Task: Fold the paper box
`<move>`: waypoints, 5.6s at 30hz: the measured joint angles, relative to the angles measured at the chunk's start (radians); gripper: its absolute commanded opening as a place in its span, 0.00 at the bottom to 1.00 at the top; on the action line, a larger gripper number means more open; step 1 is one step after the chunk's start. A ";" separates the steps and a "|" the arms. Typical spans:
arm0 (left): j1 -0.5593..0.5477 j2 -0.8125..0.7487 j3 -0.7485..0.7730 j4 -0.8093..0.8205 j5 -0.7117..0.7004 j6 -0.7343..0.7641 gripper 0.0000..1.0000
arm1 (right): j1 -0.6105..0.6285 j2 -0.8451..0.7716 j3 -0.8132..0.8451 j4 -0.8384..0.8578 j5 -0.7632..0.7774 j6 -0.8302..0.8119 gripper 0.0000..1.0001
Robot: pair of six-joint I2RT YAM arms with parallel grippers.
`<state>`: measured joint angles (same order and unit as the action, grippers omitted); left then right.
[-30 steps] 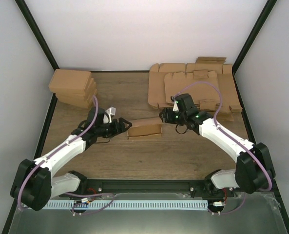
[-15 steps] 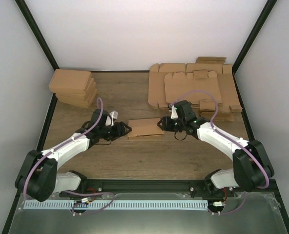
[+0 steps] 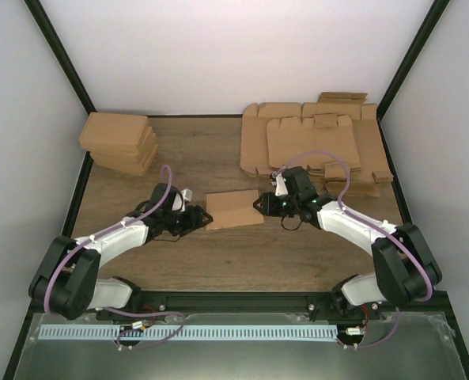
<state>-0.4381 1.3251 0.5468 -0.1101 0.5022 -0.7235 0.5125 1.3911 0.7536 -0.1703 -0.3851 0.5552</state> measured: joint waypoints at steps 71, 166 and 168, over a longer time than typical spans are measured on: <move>0.000 -0.223 0.080 -0.038 -0.065 0.259 0.90 | -0.022 0.441 0.322 0.016 -0.174 -0.335 0.77; 0.111 -0.007 0.053 0.088 -0.098 0.211 0.44 | -0.007 -0.020 -0.032 0.346 0.180 -0.060 1.00; 0.111 0.016 0.053 0.096 -0.074 0.215 0.41 | -0.007 -0.008 -0.021 0.355 0.179 -0.060 1.00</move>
<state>-0.3267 1.3415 0.5999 -0.0139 0.4286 -0.5087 0.5056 1.3830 0.7322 0.1844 -0.2058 0.4953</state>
